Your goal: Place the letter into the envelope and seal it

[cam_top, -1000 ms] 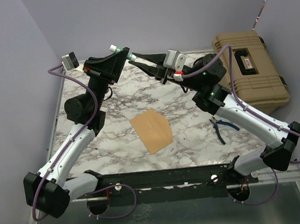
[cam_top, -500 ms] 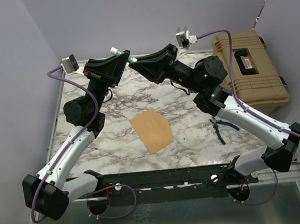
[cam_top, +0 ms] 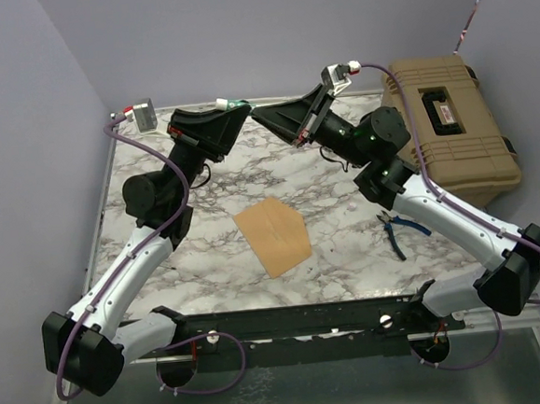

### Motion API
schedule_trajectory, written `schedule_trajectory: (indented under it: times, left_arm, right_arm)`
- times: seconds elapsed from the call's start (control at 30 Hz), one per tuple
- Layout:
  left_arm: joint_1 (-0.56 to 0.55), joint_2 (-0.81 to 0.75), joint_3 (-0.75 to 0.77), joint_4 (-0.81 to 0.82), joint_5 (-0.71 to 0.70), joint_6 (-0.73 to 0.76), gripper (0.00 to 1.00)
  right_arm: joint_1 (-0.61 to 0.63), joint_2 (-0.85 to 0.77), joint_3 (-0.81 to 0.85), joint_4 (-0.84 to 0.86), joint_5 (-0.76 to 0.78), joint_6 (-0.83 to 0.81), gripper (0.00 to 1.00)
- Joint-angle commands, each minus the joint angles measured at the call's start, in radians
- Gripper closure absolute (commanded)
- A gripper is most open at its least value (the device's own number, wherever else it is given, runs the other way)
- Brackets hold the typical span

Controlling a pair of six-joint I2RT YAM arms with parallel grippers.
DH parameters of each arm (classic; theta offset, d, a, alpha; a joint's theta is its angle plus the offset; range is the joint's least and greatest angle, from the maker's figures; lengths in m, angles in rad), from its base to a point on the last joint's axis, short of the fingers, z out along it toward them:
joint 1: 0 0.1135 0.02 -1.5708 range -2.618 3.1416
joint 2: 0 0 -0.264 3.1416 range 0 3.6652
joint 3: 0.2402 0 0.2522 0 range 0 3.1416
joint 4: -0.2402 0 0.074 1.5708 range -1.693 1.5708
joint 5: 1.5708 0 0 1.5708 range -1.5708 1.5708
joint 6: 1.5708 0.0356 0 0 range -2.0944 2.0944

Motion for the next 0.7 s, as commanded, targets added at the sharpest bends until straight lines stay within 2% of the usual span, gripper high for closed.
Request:
schedule_trajectory:
  times: [0.0, 0.1, 0.17, 0.2, 0.3, 0.37, 0.43, 0.57, 0.67]
  left_arm:
    - [0.011, -0.026, 0.012, 0.11, 0.048, 0.084, 1.0]
    - [0.01, -0.016, 0.014, 0.128, 0.059, 0.093, 1.0]
    - [0.011, -0.011, 0.01, 0.135, 0.051, 0.088, 1.0]
    - [0.012, -0.009, 0.008, 0.135, 0.043, 0.082, 1.0]
    - [0.012, -0.006, 0.006, 0.121, 0.001, 0.042, 1.0]
    - [0.011, -0.003, 0.005, 0.103, -0.034, -0.007, 1.0]
    - [0.012, 0.004, 0.001, 0.1, -0.048, -0.066, 1.0]
    - [0.011, 0.021, -0.001, 0.089, -0.042, -0.175, 1.0]
    - [0.012, 0.027, -0.006, 0.071, -0.035, -0.221, 1.0]
  right_arm:
    - [-0.063, -0.02, -0.031, 0.161, 0.153, 0.41, 0.99]
    - [-0.062, -0.014, -0.061, 0.112, 0.159, 0.56, 0.99]
    - [-0.062, -0.016, -0.079, 0.097, 0.165, 0.562, 0.99]
    - [-0.062, -0.022, -0.086, 0.088, 0.176, 0.519, 0.94]
    - [-0.062, -0.071, -0.107, 0.084, 0.222, 0.267, 0.62]
    - [-0.062, -0.121, -0.136, 0.156, 0.229, 0.043, 0.4]
    - [-0.062, -0.165, -0.166, 0.219, 0.2, -0.183, 0.24]
    - [-0.062, -0.217, -0.19, 0.263, 0.005, -0.7, 0.19]
    - [-0.062, -0.199, -0.135, 0.167, -0.209, -1.034, 0.2]
